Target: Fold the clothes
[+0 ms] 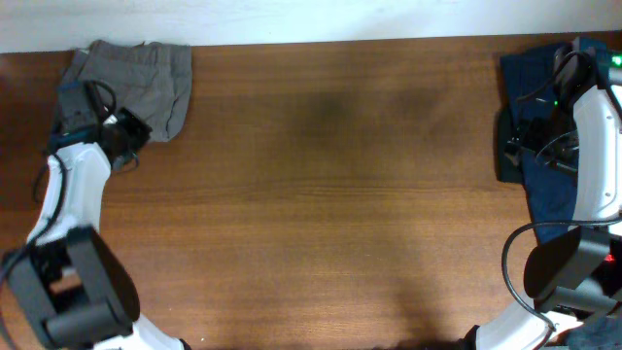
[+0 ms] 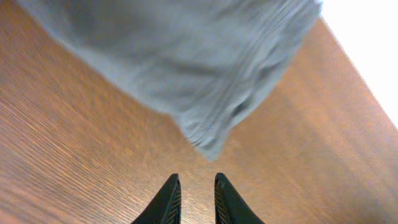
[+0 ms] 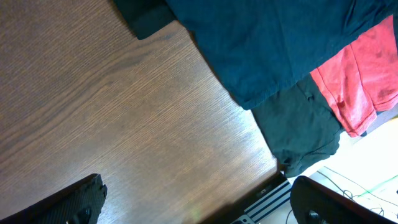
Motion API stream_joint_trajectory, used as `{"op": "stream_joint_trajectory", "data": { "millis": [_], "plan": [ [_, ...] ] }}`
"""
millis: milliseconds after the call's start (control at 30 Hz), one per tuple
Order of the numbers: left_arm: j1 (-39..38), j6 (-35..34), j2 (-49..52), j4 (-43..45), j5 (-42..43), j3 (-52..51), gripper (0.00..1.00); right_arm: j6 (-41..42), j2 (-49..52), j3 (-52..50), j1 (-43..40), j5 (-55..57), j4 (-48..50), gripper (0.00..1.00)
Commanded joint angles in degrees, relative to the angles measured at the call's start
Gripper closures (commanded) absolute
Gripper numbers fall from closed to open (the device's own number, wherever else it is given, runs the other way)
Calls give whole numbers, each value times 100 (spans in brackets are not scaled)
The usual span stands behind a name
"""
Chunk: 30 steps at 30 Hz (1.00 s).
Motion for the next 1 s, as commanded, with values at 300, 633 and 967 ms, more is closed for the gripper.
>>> {"op": "stream_joint_trajectory", "data": {
  "millis": [300,633,967],
  "plan": [
    [-50,820,188,2103,-553,140,91,-13,-2,-9,-15,111,-4,1],
    [-326,911,1998,5184,-555,140,91,-13,-2,-9,-15,111,-4,1],
    [-673,1580,3042,6275,-717,142,99,-13,-2,-9,-15,111,-2,1]
  ]
}}
